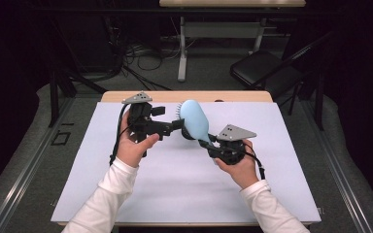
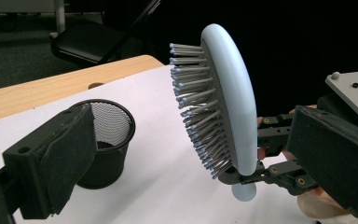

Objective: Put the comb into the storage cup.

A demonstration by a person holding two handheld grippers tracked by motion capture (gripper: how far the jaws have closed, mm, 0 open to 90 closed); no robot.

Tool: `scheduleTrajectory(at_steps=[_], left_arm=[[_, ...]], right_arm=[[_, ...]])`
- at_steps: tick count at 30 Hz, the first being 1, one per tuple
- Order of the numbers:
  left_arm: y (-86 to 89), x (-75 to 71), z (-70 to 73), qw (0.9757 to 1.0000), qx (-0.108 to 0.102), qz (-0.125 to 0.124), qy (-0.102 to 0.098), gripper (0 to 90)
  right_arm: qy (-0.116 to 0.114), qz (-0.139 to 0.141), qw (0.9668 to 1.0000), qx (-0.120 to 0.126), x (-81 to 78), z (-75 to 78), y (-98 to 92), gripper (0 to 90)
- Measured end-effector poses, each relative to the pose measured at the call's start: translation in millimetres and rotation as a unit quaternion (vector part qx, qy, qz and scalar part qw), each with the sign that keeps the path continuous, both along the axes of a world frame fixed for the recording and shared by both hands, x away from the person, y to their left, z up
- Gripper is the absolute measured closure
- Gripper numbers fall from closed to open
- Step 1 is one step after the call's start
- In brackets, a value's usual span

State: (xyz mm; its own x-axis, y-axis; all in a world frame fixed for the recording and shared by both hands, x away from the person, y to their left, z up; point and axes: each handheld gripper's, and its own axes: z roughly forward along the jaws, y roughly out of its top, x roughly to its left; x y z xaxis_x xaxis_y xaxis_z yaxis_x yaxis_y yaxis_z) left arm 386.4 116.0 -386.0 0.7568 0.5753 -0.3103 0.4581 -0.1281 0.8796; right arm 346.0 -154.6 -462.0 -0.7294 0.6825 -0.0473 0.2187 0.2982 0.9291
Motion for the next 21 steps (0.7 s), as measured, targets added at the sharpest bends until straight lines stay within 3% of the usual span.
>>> scheduleTrajectory(at_steps=[12, 21], left_arm=[[-8.4, 6.0, 1.6, 0.9996, -0.004, 0.004, 0.028, 2.6], [-13.0, 8.8, 0.0, 0.9994, -0.009, 0.009, 0.033, 4.9]], right_arm=[[-0.001, 0.001, 1.0000, -0.001, 0.1, -4.2, 5.9, 69.7], [-0.005, 0.006, 0.9999, 0.008, -0.2, -3.8, 7.8, 69.7]])
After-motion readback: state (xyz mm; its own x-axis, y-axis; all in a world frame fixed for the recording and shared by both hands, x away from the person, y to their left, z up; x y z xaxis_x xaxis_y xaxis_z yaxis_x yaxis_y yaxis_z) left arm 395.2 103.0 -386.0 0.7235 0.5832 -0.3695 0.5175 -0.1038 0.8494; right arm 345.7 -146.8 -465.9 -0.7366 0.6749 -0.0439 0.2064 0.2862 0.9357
